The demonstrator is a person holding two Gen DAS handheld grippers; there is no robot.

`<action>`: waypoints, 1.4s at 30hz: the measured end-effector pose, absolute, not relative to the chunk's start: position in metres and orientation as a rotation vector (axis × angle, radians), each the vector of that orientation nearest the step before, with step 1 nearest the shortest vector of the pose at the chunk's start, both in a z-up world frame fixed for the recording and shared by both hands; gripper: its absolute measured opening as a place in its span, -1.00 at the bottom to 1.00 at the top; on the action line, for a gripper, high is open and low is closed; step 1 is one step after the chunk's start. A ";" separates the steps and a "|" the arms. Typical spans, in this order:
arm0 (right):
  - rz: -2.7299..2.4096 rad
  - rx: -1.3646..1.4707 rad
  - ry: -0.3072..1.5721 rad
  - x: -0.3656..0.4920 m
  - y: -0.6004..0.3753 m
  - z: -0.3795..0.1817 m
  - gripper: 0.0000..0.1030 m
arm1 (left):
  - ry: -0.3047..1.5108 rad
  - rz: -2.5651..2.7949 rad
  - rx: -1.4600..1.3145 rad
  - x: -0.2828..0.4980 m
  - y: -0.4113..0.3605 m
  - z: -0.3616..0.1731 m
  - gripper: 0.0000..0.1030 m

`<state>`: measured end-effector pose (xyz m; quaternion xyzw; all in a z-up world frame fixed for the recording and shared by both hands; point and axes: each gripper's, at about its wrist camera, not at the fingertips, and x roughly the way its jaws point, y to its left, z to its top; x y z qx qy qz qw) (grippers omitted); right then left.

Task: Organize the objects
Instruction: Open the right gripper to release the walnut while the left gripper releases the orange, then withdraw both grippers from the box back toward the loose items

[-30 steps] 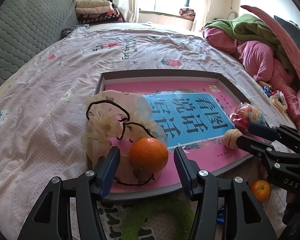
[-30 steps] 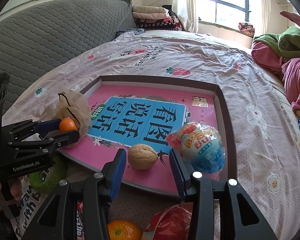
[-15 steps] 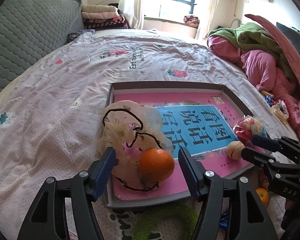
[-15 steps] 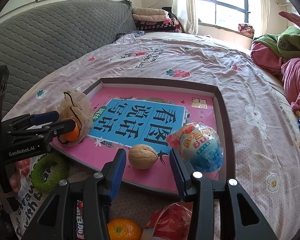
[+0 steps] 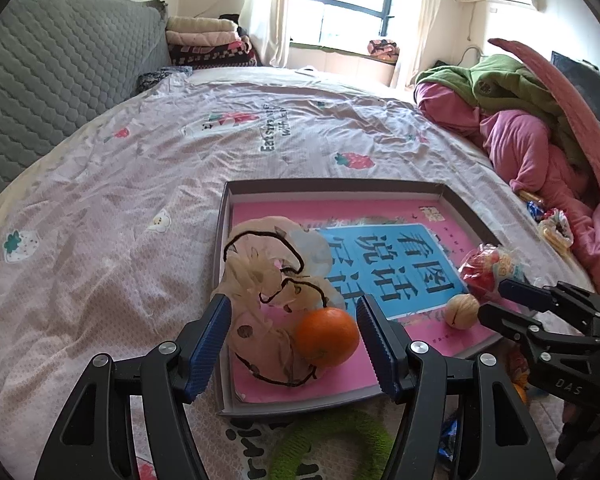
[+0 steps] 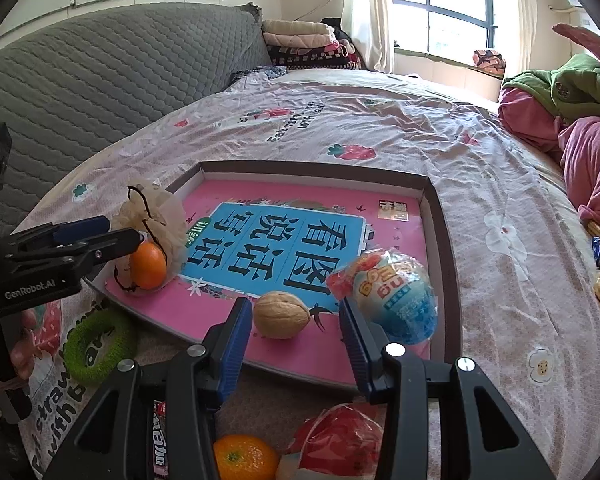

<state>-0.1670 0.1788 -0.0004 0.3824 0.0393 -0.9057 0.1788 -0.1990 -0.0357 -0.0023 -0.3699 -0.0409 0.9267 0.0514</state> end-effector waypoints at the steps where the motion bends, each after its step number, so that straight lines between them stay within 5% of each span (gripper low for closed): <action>1: -2.562 1.079 0.109 -0.167 0.179 0.000 -0.12 | -0.125 2.820 -1.119 -0.199 -0.035 0.000 0.29; 42: -2.749 0.691 0.014 -0.133 0.207 0.065 0.28 | -0.151 2.902 -0.929 -0.158 -0.041 0.064 0.30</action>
